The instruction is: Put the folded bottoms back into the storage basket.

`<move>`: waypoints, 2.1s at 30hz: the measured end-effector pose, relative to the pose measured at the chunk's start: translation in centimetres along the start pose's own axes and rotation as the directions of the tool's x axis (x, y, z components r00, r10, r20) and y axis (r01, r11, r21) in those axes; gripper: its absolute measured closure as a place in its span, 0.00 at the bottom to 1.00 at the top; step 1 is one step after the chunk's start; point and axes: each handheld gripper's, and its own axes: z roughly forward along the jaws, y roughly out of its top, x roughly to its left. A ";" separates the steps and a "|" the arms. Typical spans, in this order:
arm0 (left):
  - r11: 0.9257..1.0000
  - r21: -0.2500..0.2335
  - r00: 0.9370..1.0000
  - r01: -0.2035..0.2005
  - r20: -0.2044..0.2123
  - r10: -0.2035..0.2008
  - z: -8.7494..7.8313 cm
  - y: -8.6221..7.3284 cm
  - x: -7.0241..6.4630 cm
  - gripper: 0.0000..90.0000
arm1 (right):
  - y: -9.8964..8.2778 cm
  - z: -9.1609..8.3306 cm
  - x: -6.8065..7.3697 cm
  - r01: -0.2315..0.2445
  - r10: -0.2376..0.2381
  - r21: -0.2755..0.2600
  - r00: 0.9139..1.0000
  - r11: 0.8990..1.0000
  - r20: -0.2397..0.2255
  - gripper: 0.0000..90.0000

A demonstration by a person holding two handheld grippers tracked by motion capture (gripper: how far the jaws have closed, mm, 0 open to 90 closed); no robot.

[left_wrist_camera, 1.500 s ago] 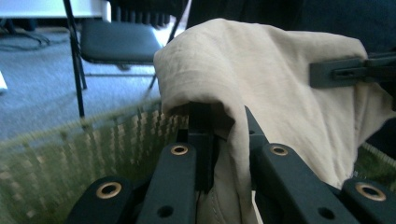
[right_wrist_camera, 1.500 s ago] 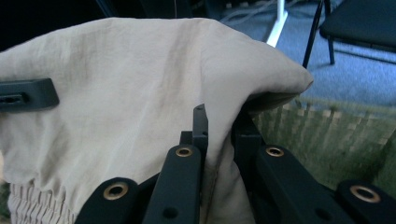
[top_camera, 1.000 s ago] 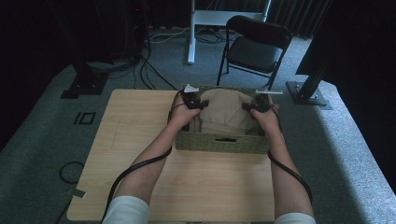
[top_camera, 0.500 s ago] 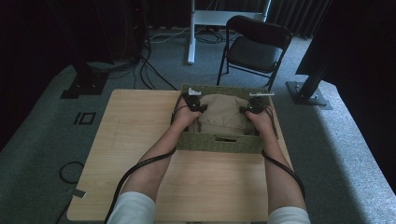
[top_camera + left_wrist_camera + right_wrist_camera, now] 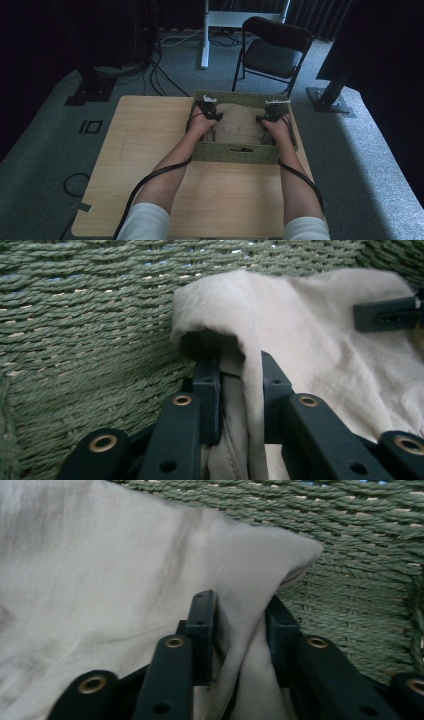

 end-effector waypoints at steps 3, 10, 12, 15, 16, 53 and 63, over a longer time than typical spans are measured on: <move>1.000 -0.003 1.000 -0.029 -0.007 0.029 0.1 -0.1 0.1 0.70 | -0.1 0.2 0.1 0.016 -0.016 0.014 1.000 1.000 0.004 0.60; 0.999 -0.035 0.998 -0.037 -0.057 0.035 -0.7 0.6 0.3 0.44 | 0.3 -0.1 0.3 0.049 -0.049 0.001 0.999 0.999 -0.021 0.30; 0.998 -0.049 0.998 -0.029 -0.061 0.026 -1.1 0.9 0.3 0.39 | 0.6 -0.4 0.5 0.061 -0.061 -0.004 0.998 0.998 -0.032 0.25; 0.999 -0.038 0.997 -0.005 -0.071 0.002 -1.8 1.2 0.3 0.31 | 1.1 -1.0 0.9 0.075 -0.076 -0.019 0.996 0.997 -0.045 0.20; 1.000 -0.028 0.998 -0.006 -0.069 0.004 -2.0 1.3 0.2 0.31 | 1.3 -1.2 1.0 0.079 -0.080 -0.028 0.996 0.996 -0.046 0.19; 0.995 -0.062 0.996 -0.074 0.042 0.076 -10.7 2.5 -3.4 0.19 | 1.4 -9.5 4.0 0.174 -0.197 -0.153 0.968 0.973 -0.156 0.14; 0.990 -0.084 0.992 -0.110 0.059 0.115 -13.1 1.0 -4.5 0.19 | -0.1 -12.0 4.6 0.192 -0.230 -0.202 0.955 0.960 -0.186 0.14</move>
